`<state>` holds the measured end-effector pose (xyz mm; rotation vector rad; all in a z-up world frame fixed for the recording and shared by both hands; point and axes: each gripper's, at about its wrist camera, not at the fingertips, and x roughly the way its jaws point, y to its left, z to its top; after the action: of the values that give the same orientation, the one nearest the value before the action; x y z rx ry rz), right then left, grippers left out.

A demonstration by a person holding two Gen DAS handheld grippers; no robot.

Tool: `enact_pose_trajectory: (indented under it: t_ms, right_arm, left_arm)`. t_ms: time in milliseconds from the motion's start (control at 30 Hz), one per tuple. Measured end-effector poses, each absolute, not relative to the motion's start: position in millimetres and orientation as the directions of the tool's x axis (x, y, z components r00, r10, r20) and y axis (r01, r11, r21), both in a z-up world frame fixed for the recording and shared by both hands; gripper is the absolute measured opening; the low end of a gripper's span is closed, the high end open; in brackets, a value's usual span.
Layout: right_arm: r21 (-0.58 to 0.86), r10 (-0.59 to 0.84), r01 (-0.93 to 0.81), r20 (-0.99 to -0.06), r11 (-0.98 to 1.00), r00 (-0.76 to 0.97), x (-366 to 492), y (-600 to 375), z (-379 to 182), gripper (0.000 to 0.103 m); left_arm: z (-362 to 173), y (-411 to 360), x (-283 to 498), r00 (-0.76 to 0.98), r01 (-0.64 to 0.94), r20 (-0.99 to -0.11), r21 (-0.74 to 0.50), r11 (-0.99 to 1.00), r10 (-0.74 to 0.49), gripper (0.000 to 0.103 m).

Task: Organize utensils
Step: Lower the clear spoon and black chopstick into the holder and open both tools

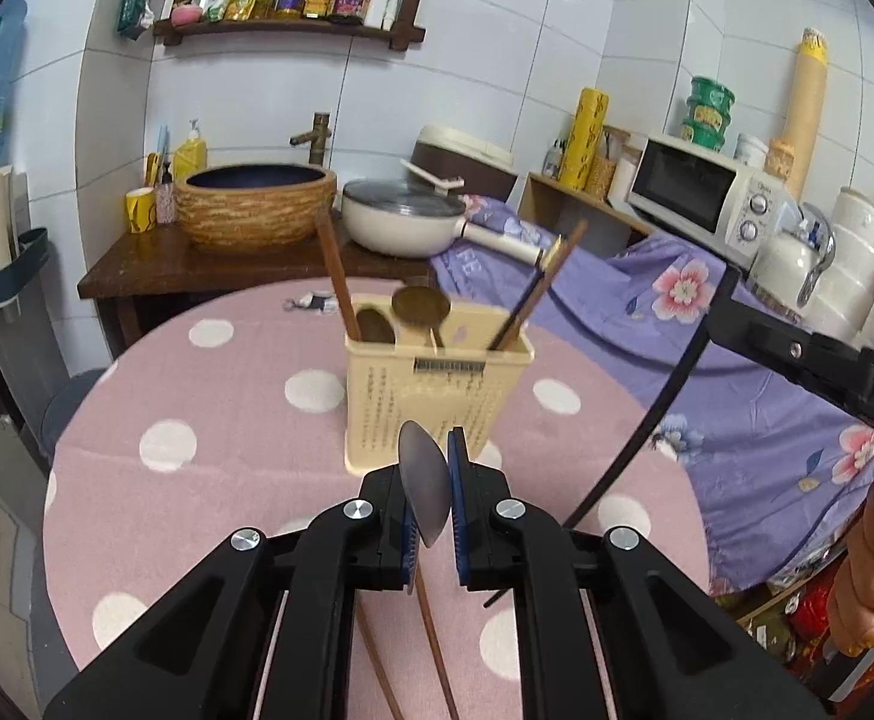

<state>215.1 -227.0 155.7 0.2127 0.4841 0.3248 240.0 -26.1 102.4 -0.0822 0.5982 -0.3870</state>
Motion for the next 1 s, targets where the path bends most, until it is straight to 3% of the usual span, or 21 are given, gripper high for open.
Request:
enact_pose_trajectory:
  t_ms: [333,467,600,1000]
  right_arm:
    - [0.161,0.265,-0.227,-0.278,0.960,0.923,257,-222,249,0.008]
    - [0.131,0.218,-0.191,-0.246,0.973,0.944,277,-221,266,0.008]
    - [0.116,0.174,-0.149,-0.243,0.982,0.954,298,-221,252,0.008]
    - [0.150,0.145,-0.094,-0.378,0.984,0.914,339,-226,166,0.008]
  left_arm:
    - [177,-34,317,0.827,0.288,-0.421,-0.254,0.923,-0.373,0.009]
    - [183,-40,340,0.843,0.271,-0.397,-0.269,0.924,-0.362,0.009]
    - [162,-51,360,0.839,0.238,-0.429,-0.264,0.935,-0.335,0.009]
    - [93,-67,371,0.780,0.246,-0.538,-0.206,0.947,-0.320,0.009]
